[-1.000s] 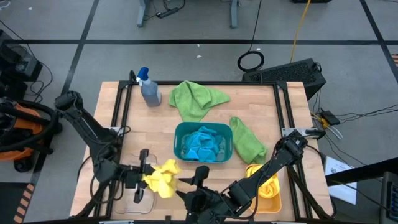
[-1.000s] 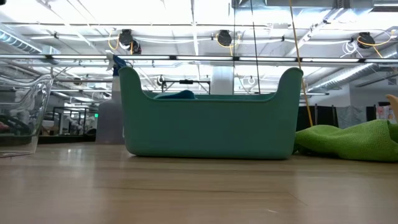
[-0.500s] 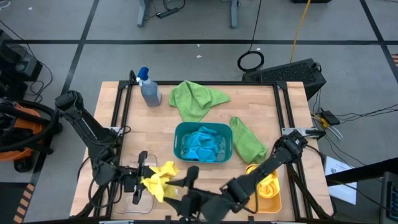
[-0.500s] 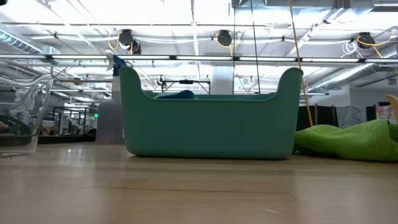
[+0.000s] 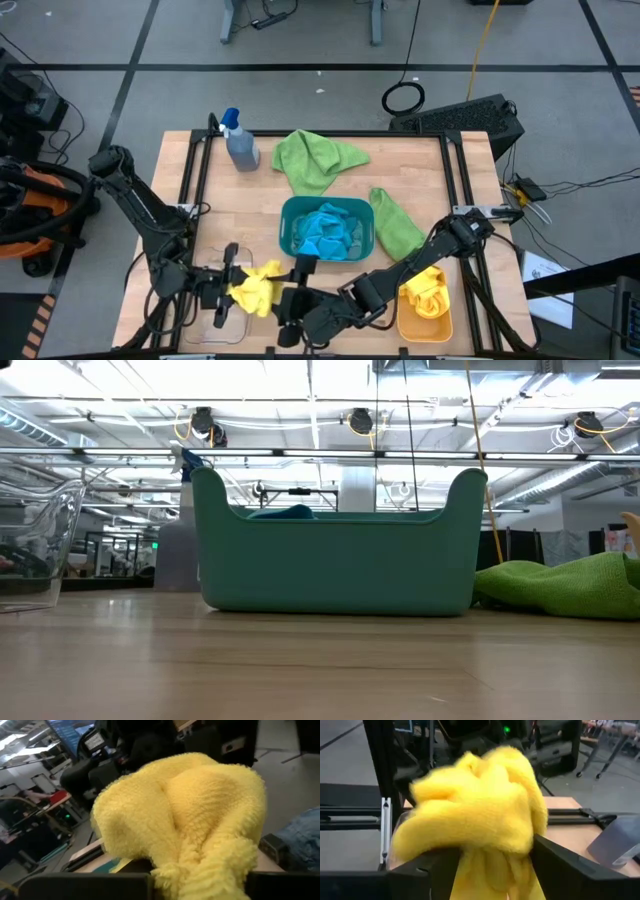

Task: Sort microfiber towel by color & place in baskets
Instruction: Put the yellow microfiber towel into the orange bin

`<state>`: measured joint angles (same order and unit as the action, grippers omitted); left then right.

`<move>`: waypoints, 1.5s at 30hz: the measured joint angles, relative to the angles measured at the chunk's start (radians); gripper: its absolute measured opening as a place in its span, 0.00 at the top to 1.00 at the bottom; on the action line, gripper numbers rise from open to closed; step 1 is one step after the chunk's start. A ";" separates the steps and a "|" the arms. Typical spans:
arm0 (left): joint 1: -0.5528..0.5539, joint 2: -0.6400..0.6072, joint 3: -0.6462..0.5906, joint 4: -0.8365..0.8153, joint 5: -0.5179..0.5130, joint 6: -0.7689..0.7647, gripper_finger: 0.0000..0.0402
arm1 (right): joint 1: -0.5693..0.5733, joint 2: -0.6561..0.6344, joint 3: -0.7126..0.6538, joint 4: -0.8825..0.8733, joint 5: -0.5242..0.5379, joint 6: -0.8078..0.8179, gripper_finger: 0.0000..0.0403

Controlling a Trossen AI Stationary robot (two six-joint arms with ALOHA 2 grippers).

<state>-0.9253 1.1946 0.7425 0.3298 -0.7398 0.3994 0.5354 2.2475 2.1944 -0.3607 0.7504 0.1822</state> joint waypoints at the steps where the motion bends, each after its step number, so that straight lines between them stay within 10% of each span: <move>1: 0.000 0.000 0.000 0.000 0.014 0.000 0.86 | 0.000 0.000 0.000 -0.005 -0.002 0.008 0.42; 11: -0.036 0.000 0.000 0.043 0.092 -0.001 0.72 | 0.007 0.001 0.000 -0.005 -0.072 -0.053 0.50; 23: -0.037 0.000 0.000 0.051 0.055 -0.049 0.35 | -0.026 0.001 0.000 -0.022 -0.121 -0.072 0.97; 45: -0.118 0.000 0.000 0.047 -0.082 -0.053 0.14 | 0.140 -0.158 0.000 -0.432 0.052 0.133 0.99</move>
<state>-1.0430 1.1942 0.7425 0.3763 -0.8222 0.3462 0.6752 2.0891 2.1944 -0.7931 0.8025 0.3147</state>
